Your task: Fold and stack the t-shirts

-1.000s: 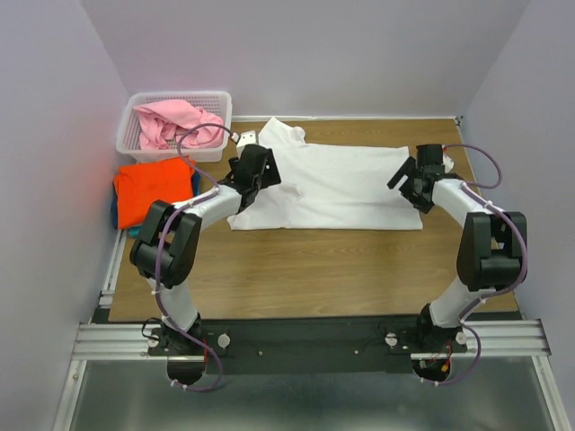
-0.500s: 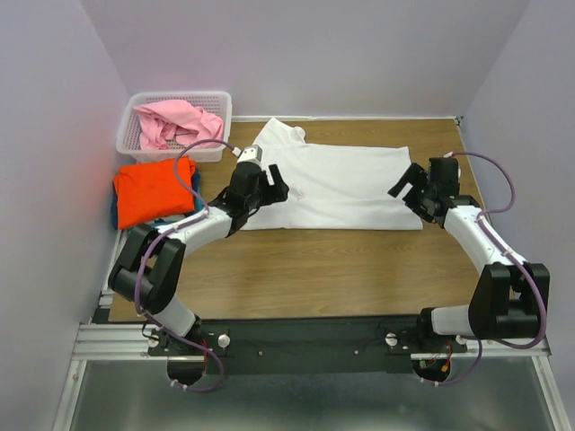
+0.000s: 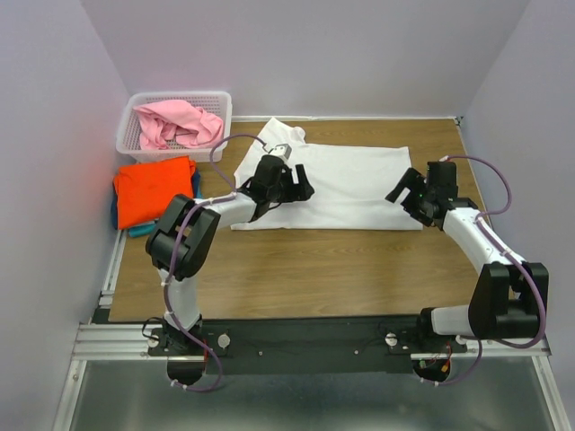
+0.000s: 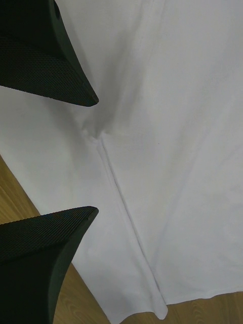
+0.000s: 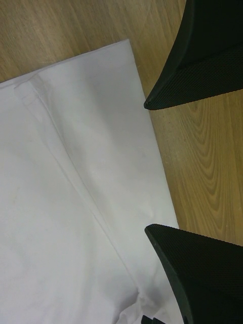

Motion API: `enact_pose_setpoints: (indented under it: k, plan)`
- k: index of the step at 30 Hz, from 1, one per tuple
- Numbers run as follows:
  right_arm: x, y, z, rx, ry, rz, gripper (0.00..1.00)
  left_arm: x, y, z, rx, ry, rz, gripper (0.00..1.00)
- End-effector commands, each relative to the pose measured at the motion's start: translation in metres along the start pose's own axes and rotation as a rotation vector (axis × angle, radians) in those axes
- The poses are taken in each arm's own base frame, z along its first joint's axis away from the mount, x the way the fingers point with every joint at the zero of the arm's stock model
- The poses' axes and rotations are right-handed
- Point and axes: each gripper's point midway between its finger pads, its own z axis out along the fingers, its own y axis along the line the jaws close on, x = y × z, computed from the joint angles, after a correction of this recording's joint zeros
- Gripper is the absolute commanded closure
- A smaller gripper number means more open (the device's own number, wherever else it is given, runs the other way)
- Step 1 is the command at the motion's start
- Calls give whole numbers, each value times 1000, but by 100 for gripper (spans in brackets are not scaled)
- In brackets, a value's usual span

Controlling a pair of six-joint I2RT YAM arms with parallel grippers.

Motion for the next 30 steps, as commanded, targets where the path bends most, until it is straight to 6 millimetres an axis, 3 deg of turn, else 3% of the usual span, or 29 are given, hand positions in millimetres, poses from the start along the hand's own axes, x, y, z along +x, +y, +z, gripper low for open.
enact_pose_setpoints:
  k: [1,16,22,25,26,30]
  plan:
    - [4,-12,6,41,8,-11,0,0,-9,12,50,26,30,12]
    - [0,-25,9,107,-19,-28,0,16,-4,46,64,85,21,12]
    - [-1,-25,10,107,-15,-40,0,21,6,48,19,97,13,12]
    - [-5,-21,9,93,-20,-46,0,7,0,37,13,65,24,12]
    - [-12,-15,7,83,-37,-49,0,-9,-10,28,30,29,46,5]
    - [-29,1,5,37,-61,-56,0,-49,-28,2,33,-71,86,4]
